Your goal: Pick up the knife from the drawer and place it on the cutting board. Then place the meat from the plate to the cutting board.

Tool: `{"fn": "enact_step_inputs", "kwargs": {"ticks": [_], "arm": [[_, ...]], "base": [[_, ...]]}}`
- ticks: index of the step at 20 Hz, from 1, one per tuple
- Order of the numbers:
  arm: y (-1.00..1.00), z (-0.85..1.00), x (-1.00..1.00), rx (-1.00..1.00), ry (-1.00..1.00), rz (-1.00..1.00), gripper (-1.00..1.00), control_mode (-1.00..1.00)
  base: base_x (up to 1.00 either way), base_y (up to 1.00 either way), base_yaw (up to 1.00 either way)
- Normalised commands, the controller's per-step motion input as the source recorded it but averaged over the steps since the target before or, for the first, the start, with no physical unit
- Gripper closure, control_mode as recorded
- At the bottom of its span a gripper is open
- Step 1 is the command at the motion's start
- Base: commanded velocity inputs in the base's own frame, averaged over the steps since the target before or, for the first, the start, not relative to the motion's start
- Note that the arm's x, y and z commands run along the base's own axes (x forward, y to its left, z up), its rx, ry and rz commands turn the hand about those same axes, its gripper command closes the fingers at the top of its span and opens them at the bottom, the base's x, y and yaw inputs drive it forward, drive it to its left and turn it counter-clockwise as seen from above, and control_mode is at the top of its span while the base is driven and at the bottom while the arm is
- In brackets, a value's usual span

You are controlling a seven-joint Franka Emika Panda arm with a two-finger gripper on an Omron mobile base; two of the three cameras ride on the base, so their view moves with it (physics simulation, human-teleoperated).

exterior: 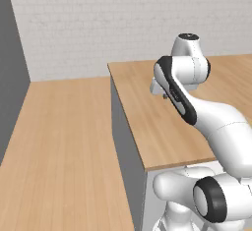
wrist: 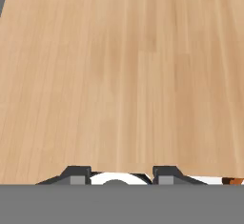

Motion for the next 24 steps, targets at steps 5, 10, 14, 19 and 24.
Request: {"fn": "enact_step_inputs", "kwargs": {"ticks": [5, 10, 14, 19, 24], "arm": [[0.10, 0.00, -0.19, 0.00, 0.00, 0.00, -1.00, -1.00], [0.06, 0.00, -0.09, 0.00, 0.00, 0.00, -1.00, 1.00], [0.00, 0.00, 0.00, 0.00, 0.00, 0.00, -1.00, 1.00], [0.00, 0.00, 0.00, 0.00, 0.00, 0.00, -1.00, 1.00], [0.00, 0.00, 0.00, 0.00, 0.00, 0.00, -1.00, 1.00]], "base": [[0.00, 0.00, 0.00], [-0.61, 0.32, -0.03], [-0.74, 0.37, -0.12], [-0.53, 0.07, -0.17], [-0.05, -0.79, 0.07]]}}
